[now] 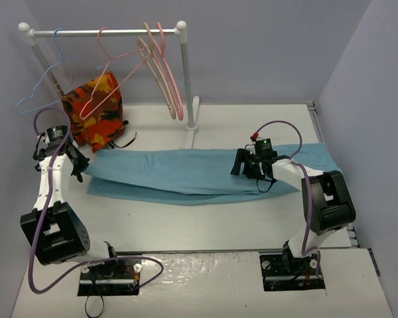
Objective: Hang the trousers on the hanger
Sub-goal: Fold the trousers
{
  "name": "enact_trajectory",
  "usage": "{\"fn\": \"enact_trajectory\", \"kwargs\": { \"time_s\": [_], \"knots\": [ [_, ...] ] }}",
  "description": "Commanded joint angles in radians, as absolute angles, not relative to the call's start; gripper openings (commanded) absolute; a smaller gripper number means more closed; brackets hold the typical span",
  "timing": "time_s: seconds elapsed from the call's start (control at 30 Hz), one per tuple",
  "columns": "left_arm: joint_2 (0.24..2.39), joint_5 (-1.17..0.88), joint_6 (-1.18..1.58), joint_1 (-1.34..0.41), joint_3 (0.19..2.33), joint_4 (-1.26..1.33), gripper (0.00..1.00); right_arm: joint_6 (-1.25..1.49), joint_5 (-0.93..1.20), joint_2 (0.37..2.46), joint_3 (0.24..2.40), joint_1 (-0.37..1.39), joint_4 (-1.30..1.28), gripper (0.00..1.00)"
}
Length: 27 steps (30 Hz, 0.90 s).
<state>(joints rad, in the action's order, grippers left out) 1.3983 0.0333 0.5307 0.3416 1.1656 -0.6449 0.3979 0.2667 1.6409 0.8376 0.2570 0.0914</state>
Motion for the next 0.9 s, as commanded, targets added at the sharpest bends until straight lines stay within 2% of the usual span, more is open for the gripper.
{"fn": "enact_trajectory", "kwargs": {
  "time_s": [0.0, 0.17, 0.43, 0.6, 0.67, 0.8, 0.87],
  "knots": [
    [1.387, 0.108, 0.497, 0.352, 1.144, -0.609, 0.00, 0.411, 0.233, 1.678, 0.844, 0.267, 0.062, 0.75],
    [1.419, 0.088, 0.444, 0.363, 1.038, -0.443, 0.00, 0.404, 0.230, 1.678, 0.845, 0.267, 0.054, 0.75],
    [1.436, 0.122, 0.451, 0.375, 0.967, -0.406, 0.01, 0.400, 0.217, 1.666, 0.834, 0.266, 0.040, 0.75],
    [1.394, 0.149, 0.442, 0.380, 0.997, -0.431, 0.21, 0.387, 0.207, 1.636, 0.852, 0.265, 0.014, 0.75],
    [1.386, 0.153, 0.440, 0.380, 1.027, -0.454, 0.42, 0.380, 0.208, 1.623, 0.867, 0.266, 0.004, 0.75],
    [1.377, 0.152, 0.455, 0.377, 1.074, -0.491, 0.54, 0.366, 0.215, 1.581, 0.887, 0.274, -0.021, 0.75],
    [1.352, 0.107, 0.459, 0.358, 1.071, -0.466, 0.56, 0.358, 0.220, 1.561, 0.893, 0.286, -0.029, 0.75]
  ]
}}
